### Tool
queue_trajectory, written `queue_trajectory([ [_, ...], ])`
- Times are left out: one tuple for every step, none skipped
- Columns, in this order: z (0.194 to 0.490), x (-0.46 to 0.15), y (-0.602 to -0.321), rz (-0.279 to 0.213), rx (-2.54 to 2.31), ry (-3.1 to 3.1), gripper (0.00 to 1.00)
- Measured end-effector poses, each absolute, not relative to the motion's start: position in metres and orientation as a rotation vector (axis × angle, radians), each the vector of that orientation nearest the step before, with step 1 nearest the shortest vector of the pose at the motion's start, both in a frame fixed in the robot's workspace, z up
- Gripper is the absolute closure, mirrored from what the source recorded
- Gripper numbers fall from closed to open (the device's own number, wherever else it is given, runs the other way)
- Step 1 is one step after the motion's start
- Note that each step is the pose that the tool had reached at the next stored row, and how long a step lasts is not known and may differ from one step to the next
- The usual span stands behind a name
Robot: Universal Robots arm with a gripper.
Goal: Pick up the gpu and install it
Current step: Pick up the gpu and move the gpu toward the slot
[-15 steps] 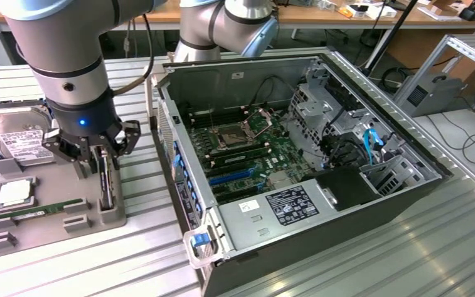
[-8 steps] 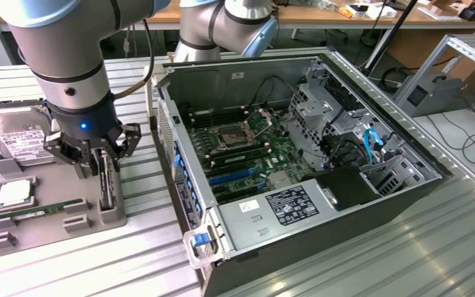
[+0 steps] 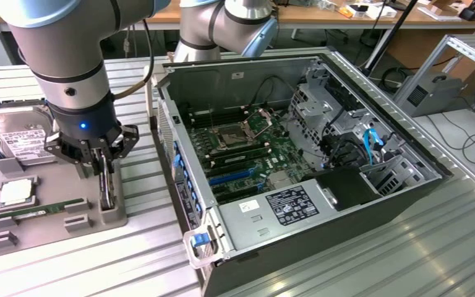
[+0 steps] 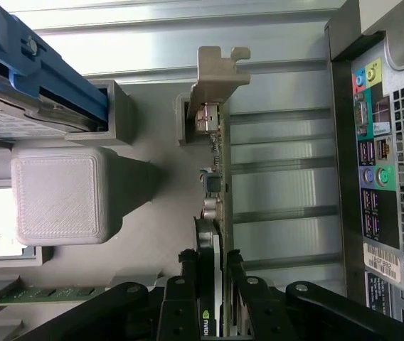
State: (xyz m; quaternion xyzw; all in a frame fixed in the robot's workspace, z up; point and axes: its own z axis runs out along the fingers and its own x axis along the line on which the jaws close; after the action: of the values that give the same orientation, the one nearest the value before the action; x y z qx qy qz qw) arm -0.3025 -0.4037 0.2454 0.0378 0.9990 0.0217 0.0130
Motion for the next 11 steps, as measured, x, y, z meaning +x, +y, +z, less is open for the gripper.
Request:
queue_trajectory([
  [0.2454, -0.3025, -0.4037, 0.068, 0.118, 3.113, 0.73],
  [0.2454, -0.3025, -0.4037, 0.068, 0.118, 3.113, 0.73],
  [0.2453, -0.3024, -0.4037, 0.068, 0.118, 3.112, 0.73],
  [0.2454, -0.3024, -0.4037, 0.068, 0.118, 3.112, 0.73],
  [0.2454, -0.3025, -0.4038, 0.068, 0.118, 3.113, 0.73],
  [0.2453, -0.3024, -0.4037, 0.068, 0.118, 3.113, 0.73],
  [0.2454, -0.3025, -0.4037, 0.068, 0.118, 3.113, 0.73],
  [0.2454, -0.3024, -0.4037, 0.068, 0.118, 3.113, 0.73],
  [0.2454, -0.3024, -0.4037, 0.068, 0.118, 3.113, 0.73],
  [0.2454, -0.3025, -0.4037, 0.068, 0.118, 3.113, 0.73],
  [0.2454, -0.3025, -0.4038, 0.068, 0.118, 3.113, 0.73],
])
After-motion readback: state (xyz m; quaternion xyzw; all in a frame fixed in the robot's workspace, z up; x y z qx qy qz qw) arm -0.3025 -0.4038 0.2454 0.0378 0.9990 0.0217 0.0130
